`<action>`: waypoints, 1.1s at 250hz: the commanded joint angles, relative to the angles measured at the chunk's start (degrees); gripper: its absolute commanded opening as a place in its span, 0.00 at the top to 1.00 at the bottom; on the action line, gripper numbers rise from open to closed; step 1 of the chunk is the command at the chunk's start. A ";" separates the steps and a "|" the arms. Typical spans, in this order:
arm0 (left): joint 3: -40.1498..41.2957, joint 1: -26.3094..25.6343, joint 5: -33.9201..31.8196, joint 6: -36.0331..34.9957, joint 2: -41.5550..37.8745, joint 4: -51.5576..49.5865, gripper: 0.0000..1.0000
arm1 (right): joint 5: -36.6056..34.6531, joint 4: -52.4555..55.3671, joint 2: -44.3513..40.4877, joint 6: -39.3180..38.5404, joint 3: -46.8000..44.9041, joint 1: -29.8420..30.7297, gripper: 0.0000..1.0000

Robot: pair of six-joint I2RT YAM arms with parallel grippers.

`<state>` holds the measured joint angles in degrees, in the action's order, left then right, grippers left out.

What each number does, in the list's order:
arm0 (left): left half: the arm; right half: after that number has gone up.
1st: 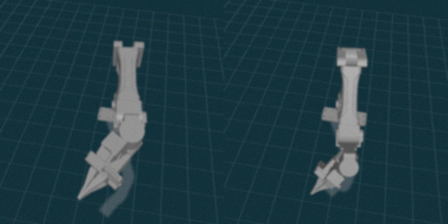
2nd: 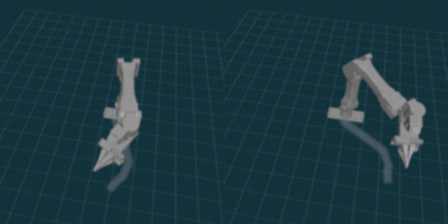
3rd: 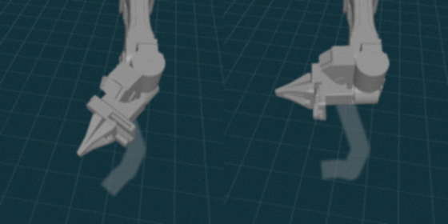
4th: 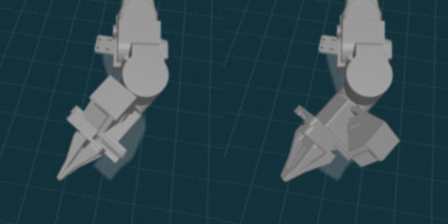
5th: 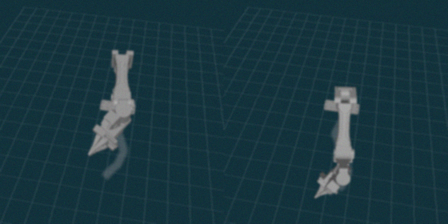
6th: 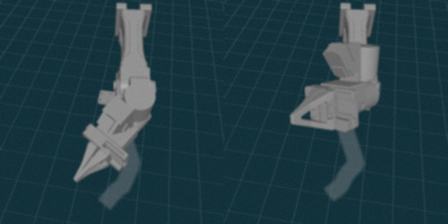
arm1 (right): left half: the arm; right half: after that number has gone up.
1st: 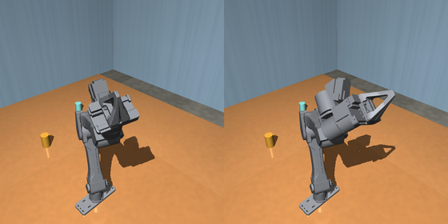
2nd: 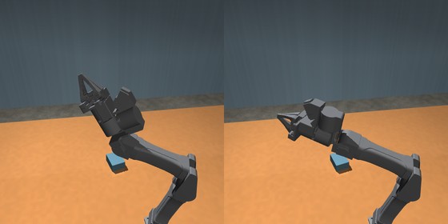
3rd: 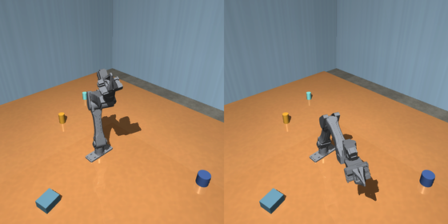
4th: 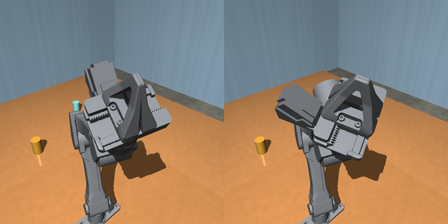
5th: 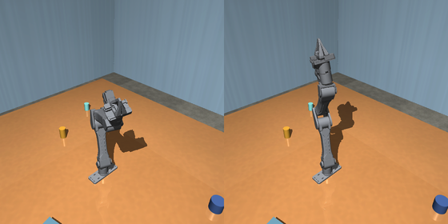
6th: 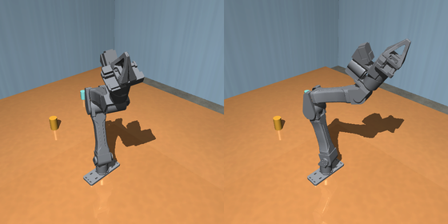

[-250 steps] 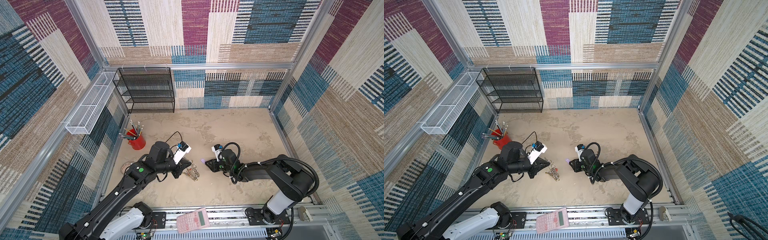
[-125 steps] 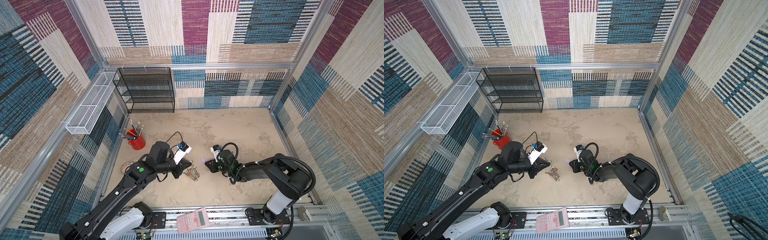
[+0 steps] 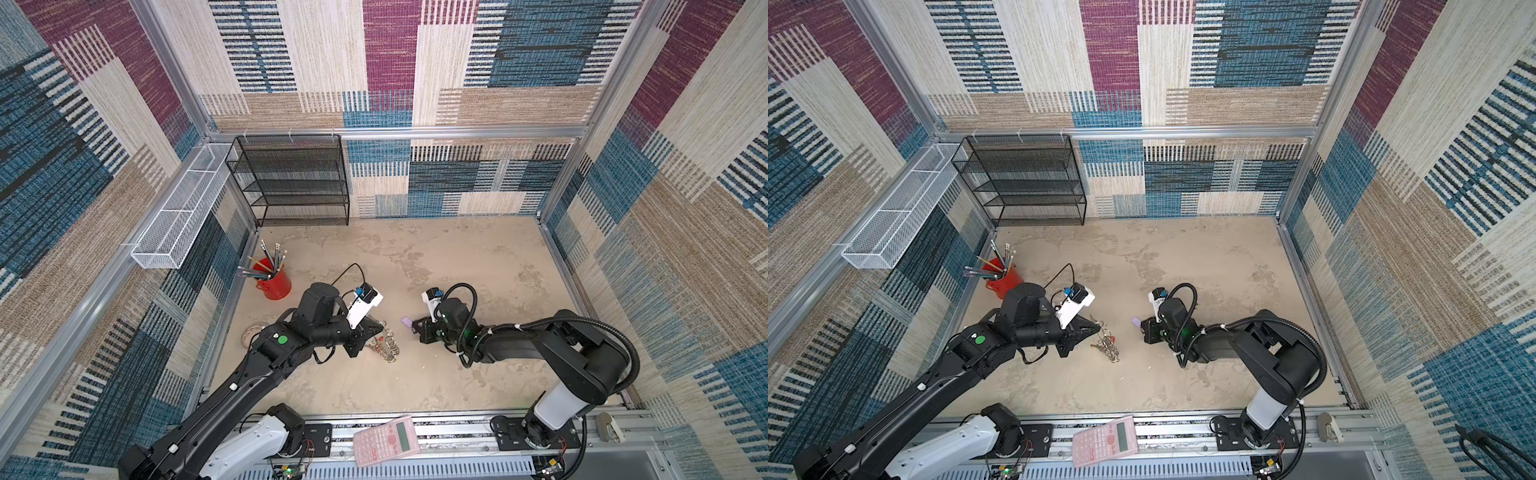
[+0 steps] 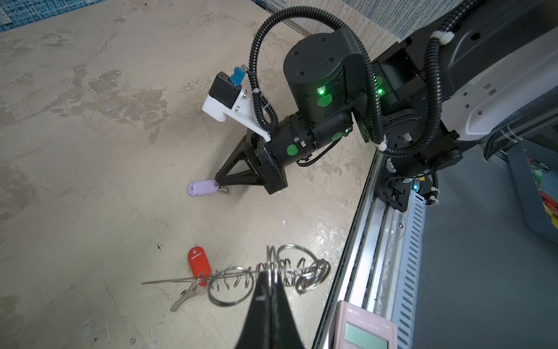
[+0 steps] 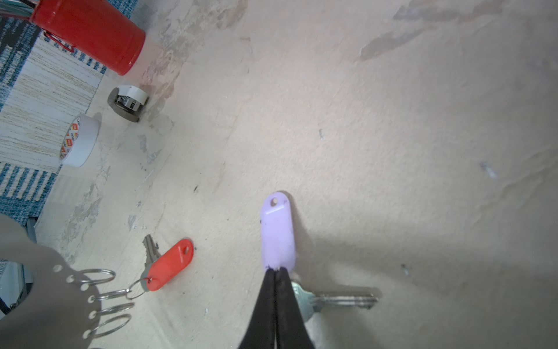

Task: Attach keys to a key ring
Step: Pick up the key from the center of the table, then place the key at the center of the table.

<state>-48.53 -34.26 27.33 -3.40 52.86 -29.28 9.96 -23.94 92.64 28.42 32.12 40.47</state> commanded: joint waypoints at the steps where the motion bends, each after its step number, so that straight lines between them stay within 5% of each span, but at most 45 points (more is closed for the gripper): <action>1: 0.08 0.01 0.83 -0.20 -0.48 2.05 1.00 | 1.04 6.60 -2.99 -0.89 1.39 0.00 1.00; 157: 0.16 -0.01 1.75 -0.44 -1.39 1.82 1.00 | 17.57 45.22 -12.46 -1.84 11.69 -1.83 1.00; 275: 0.11 -0.05 2.59 -0.25 -1.60 1.95 1.00 | 22.13 51.02 1.79 -5.65 18.95 -9.65 1.00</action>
<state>-48.53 -34.26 28.69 -3.40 51.57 -29.30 29.69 26.85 91.96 24.05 49.45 31.83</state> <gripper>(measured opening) 0.049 0.049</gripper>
